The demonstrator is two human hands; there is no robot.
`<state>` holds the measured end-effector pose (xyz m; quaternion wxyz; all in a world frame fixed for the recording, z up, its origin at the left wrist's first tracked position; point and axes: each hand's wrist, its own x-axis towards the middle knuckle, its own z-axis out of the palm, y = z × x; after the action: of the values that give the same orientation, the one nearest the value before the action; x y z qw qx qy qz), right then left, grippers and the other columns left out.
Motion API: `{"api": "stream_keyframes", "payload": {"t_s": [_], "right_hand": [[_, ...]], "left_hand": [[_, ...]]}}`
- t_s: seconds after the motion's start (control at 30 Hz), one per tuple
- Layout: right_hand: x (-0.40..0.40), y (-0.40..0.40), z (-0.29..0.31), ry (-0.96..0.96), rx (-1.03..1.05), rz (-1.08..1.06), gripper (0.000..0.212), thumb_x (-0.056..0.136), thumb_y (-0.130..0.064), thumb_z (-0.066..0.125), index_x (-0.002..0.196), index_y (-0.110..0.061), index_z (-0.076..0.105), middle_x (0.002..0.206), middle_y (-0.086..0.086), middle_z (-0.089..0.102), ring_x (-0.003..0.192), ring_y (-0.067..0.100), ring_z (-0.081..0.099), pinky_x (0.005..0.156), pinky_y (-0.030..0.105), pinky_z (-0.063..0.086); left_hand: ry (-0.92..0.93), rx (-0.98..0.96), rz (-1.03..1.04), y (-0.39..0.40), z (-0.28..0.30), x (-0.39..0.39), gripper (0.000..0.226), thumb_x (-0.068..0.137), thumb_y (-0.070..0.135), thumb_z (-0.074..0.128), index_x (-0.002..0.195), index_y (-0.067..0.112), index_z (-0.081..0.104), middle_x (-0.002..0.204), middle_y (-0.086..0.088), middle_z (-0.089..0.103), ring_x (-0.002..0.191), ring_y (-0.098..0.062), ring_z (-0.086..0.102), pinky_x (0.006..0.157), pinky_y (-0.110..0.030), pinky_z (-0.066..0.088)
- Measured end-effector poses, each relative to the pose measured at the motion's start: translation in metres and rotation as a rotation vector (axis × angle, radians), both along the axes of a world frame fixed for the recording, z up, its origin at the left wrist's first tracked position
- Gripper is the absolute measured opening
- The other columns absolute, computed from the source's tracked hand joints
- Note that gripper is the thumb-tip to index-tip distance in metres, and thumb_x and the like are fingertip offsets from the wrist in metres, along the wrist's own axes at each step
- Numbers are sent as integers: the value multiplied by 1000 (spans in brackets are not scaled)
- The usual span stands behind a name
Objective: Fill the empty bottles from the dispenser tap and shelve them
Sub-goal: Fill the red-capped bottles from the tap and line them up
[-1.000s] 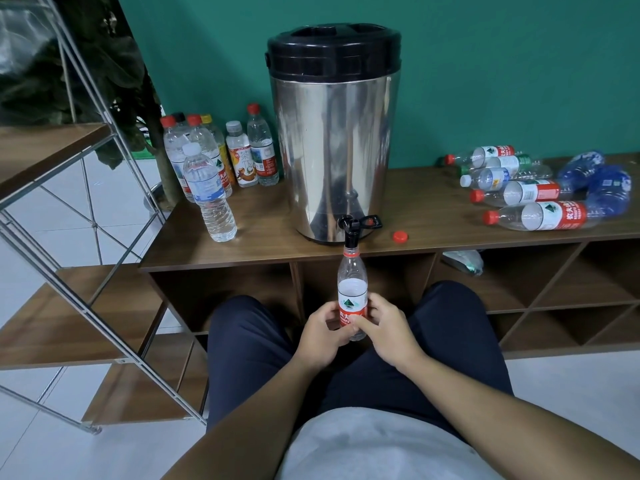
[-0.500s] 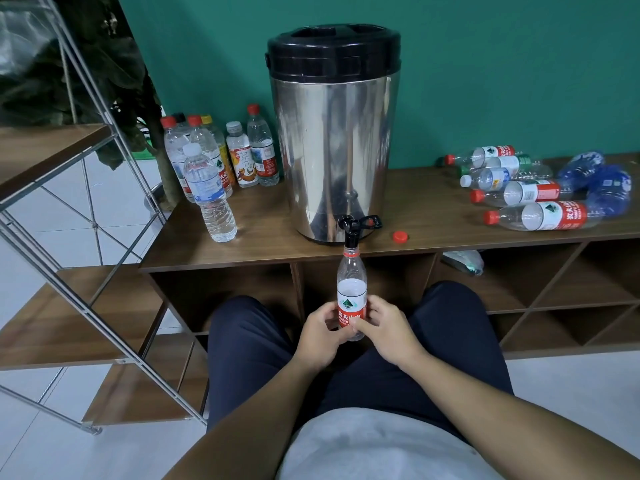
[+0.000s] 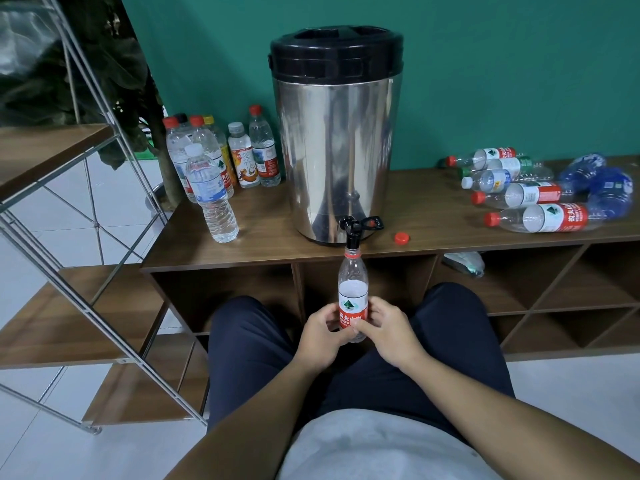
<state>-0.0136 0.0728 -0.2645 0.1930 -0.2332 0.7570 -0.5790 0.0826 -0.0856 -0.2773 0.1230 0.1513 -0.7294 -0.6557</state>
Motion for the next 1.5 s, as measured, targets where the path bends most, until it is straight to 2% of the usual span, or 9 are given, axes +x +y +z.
{"api": "stream_keyframes", "payload": {"t_s": [0.23, 0.37, 0.53, 0.8, 1.13, 1.5], "right_hand": [[2, 1, 1, -1, -1, 0, 46, 93, -8, 86, 137, -14, 71, 119, -5, 83, 112, 13, 80, 99, 41, 65], [2, 1, 2, 2, 2, 3, 46, 94, -10, 86, 137, -16, 71, 119, -7, 83, 112, 10, 79, 99, 39, 65], [3, 1, 4, 22, 9, 7, 48, 94, -13, 87, 139, -17, 71, 120, -10, 82, 113, 7, 78, 98, 34, 65], [3, 1, 4, 12, -5, -3, 43, 93, -10, 87, 134, -16, 72, 118, -8, 83, 111, 11, 80, 99, 37, 64], [4, 2, 6, 1, -20, -2, 44, 93, -7, 86, 134, -17, 72, 117, -9, 83, 110, 8, 79, 94, 26, 64], [4, 2, 7, 6, -10, 1, 48, 93, -9, 87, 138, -16, 72, 119, -10, 83, 111, 7, 79, 95, 28, 64]], "left_hand": [[6, -2, -18, 0, 0, 1, 42, 95, 10, 90, 134, 17, 77, 125, 2, 84, 121, -19, 78, 109, -44, 62], [18, -24, -12, 0, 1, 2, 41, 95, 9, 90, 133, 17, 77, 125, 3, 83, 121, -17, 78, 108, -39, 61], [8, -8, -15, -2, 0, 2, 42, 95, 12, 90, 134, 17, 77, 125, 1, 83, 121, -20, 78, 110, -51, 62], [-3, -42, -8, -2, -1, 1, 44, 94, 15, 92, 135, 18, 77, 126, 2, 83, 122, -21, 78, 112, -54, 60], [0, -54, -12, -1, 3, 3, 43, 95, 15, 91, 136, 20, 77, 126, 6, 83, 122, -16, 78, 113, -48, 60], [-10, -37, -5, 0, 4, 3, 42, 95, 12, 90, 135, 18, 77, 124, 4, 84, 121, -17, 78, 112, -49, 60]]}}
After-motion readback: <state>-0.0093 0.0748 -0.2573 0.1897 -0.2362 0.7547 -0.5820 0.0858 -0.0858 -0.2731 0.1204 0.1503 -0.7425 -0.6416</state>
